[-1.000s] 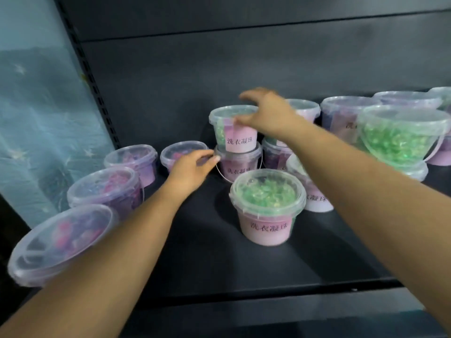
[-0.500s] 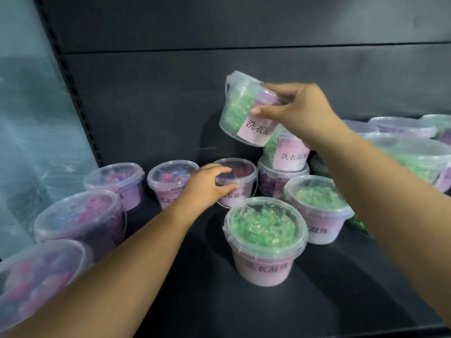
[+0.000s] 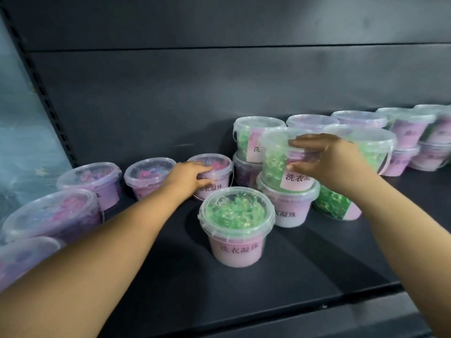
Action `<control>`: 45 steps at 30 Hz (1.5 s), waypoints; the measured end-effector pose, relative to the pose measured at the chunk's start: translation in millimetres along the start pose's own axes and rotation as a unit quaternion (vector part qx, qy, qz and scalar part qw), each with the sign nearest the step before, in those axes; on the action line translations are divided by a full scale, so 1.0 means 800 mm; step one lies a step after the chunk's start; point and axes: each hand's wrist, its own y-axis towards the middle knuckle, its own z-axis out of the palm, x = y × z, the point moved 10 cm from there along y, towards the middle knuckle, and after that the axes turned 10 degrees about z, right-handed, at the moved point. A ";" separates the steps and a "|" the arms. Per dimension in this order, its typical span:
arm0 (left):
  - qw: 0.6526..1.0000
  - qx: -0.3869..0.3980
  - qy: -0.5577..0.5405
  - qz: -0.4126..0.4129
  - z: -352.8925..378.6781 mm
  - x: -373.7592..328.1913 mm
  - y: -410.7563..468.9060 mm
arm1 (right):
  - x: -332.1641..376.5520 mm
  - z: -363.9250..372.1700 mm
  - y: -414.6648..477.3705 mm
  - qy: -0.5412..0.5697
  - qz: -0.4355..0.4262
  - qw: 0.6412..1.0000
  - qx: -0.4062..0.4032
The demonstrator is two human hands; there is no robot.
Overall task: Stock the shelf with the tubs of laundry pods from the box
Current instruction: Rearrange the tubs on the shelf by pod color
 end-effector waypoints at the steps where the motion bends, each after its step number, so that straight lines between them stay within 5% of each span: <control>1: 1.000 -0.014 -0.012 -0.004 -0.004 0.000 -0.003 | 0.003 0.001 0.000 -0.035 -0.012 0.999 -0.009; 7: 0.992 -0.102 -0.067 -0.035 -0.044 -0.007 -0.020 | 0.015 0.007 -0.008 -0.168 -0.023 0.985 -0.018; 10: 0.992 -0.108 -0.047 -0.039 -0.060 -0.009 -0.036 | 0.058 0.000 -0.040 -0.103 -0.104 0.987 -0.064; 15: 0.996 -0.080 0.006 -0.033 -0.071 -0.018 -0.063 | 0.098 0.096 -0.081 -0.063 -0.172 0.971 0.152; 21: 0.992 -0.105 -0.003 -0.064 -0.104 -0.030 -0.099 | 0.124 0.090 -0.025 0.011 -0.115 0.983 0.140; 28: 0.974 -0.158 -0.053 -0.155 -0.100 0.001 -0.196 | 0.115 0.174 -0.051 -0.046 -0.100 0.942 0.317; 34: 0.985 -0.059 0.063 -0.150 -0.097 -0.009 -0.228 | 0.154 0.188 -0.059 -0.093 -0.179 0.929 0.310; 38: 0.982 -0.100 0.101 -0.121 -0.112 -0.030 -0.222 | 0.167 0.210 -0.077 0.010 -0.168 0.901 0.399; 41: 0.990 -0.057 0.103 -0.078 -0.086 -0.042 -0.212 | 0.148 0.192 -0.059 0.128 -0.103 0.927 0.337; 43: 0.989 -0.036 0.125 -0.064 -0.076 -0.038 -0.212 | 0.129 0.189 -0.047 0.030 -0.126 0.954 0.269; 45: 0.988 -0.050 0.127 -0.066 -0.080 -0.028 -0.214 | 0.114 0.207 -0.051 -0.100 -0.147 0.940 0.292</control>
